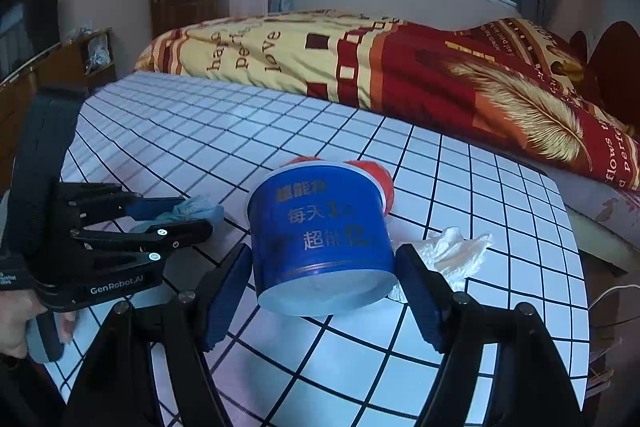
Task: Collect trash
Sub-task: 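Grasp the light blue cloth with the left tool while the right tool grasps the blue tin, then carry the light blue cloth and blue tin over the bin and open both tools, then move both open tools back from the bin to the table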
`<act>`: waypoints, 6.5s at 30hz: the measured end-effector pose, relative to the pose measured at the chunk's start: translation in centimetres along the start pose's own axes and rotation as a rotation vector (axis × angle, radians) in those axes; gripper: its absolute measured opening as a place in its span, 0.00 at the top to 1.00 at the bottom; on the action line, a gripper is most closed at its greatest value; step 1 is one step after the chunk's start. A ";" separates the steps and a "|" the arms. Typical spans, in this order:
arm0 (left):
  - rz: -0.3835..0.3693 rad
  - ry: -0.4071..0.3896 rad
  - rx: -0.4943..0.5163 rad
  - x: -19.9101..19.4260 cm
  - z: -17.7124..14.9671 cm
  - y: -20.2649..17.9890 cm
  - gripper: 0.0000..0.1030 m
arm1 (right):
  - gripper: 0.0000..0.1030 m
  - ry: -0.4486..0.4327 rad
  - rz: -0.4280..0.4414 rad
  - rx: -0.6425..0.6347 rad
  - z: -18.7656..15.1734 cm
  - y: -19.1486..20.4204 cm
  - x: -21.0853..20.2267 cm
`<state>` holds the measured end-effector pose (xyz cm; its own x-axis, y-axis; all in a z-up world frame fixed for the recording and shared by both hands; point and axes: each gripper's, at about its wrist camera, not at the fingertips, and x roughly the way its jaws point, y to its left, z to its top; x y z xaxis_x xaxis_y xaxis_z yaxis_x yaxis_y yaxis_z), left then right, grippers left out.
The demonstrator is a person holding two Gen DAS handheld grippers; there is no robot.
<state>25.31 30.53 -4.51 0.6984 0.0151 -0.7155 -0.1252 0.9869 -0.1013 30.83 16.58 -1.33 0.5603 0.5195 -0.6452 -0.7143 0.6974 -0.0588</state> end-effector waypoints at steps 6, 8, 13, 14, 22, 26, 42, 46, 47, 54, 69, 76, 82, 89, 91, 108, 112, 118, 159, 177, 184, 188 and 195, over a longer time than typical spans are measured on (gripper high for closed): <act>-0.035 -0.070 -0.014 -4.3 -1.0 -0.9 0.69 | 0.27 -0.058 -0.008 0.013 -0.4 0.2 -3.5; -0.040 -0.085 -0.007 -5.5 -1.4 -1.5 0.69 | 0.27 -0.074 -0.015 0.017 -0.9 0.1 -5.2; -0.060 -0.115 0.009 -8.4 -3.2 -3.7 0.69 | 0.27 -0.105 -0.035 0.047 -3.1 -0.4 -9.6; -0.066 -0.120 0.011 -9.0 -3.6 -4.2 0.69 | 0.27 -0.109 -0.040 0.053 -3.6 -0.6 -10.4; -0.118 -0.116 0.034 -11.2 -6.5 -8.2 0.69 | 0.27 -0.131 -0.093 0.101 -7.9 -1.9 -16.8; -0.147 -0.116 0.058 -11.9 -7.2 -10.3 0.69 | 0.27 -0.144 -0.125 0.131 -9.8 -3.1 -19.3; -0.351 -0.086 0.242 -11.4 -8.9 -23.4 0.69 | 0.27 -0.044 -0.338 0.248 -20.5 -10.6 -28.2; -0.438 -0.038 0.319 -10.8 -10.7 -28.1 0.70 | 0.27 0.011 -0.378 0.315 -24.2 -13.3 -29.7; -0.454 -0.035 0.336 -10.9 -11.2 -29.0 0.70 | 0.27 0.022 -0.387 0.323 -25.1 -13.7 -30.0; -0.541 0.030 0.414 -10.2 -13.7 -34.2 0.70 | 0.28 0.099 -0.402 0.383 -30.3 -15.5 -31.0; -0.569 0.120 0.471 -7.1 -16.4 -38.6 0.70 | 0.28 0.183 -0.404 0.473 -36.9 -17.8 -30.4; -0.572 0.175 0.471 -5.1 -18.0 -39.9 0.70 | 0.28 0.206 -0.389 0.506 -38.7 -18.5 -29.4; -0.573 0.224 0.474 -3.6 -19.2 -40.8 0.70 | 0.28 0.231 -0.379 0.525 -40.2 -18.9 -28.8; -0.565 0.278 0.453 -1.4 -20.3 -41.0 0.70 | 0.28 0.273 -0.353 0.538 -41.9 -19.5 -26.9; -0.559 0.296 0.453 -0.5 -20.7 -41.1 0.70 | 0.28 0.284 -0.340 0.537 -42.2 -19.7 -26.1; -0.448 0.338 0.418 3.2 -23.1 -41.0 0.01 | 0.00 0.451 -0.468 0.638 -47.0 -22.8 -22.5; -0.417 0.332 0.434 3.5 -23.4 -40.8 0.01 | 0.00 0.477 -0.483 0.650 -47.5 -23.0 -22.4; -0.405 0.322 0.437 3.4 -23.4 -40.7 0.00 | 0.00 0.480 -0.488 0.637 -47.1 -22.4 -22.3; -0.289 0.109 0.385 -5.9 -19.1 -35.8 0.00 | 0.00 0.283 -0.533 0.528 -37.9 -16.6 -28.4; -0.202 -0.048 0.281 -11.4 -14.4 -29.6 0.00 | 0.00 0.099 -0.504 0.430 -29.4 -13.2 -29.1; -0.160 -0.088 0.231 -11.8 -12.9 -26.5 0.00 | 0.00 0.043 -0.474 0.383 -26.8 -11.7 -28.2; -0.132 -0.101 0.207 -11.8 -12.1 -24.5 0.00 | 0.00 0.015 -0.445 0.359 -25.2 -10.7 -27.6; -0.076 -0.127 0.154 -11.9 -11.5 -20.0 0.00 | 0.00 -0.049 -0.383 0.302 -22.3 -8.6 -25.8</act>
<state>11.37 8.78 -1.92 0.7862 -0.0503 -0.6159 0.0338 0.9987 -0.0383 13.20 -13.86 -1.15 0.7834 0.2153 -0.5830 -0.3037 0.9511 -0.0569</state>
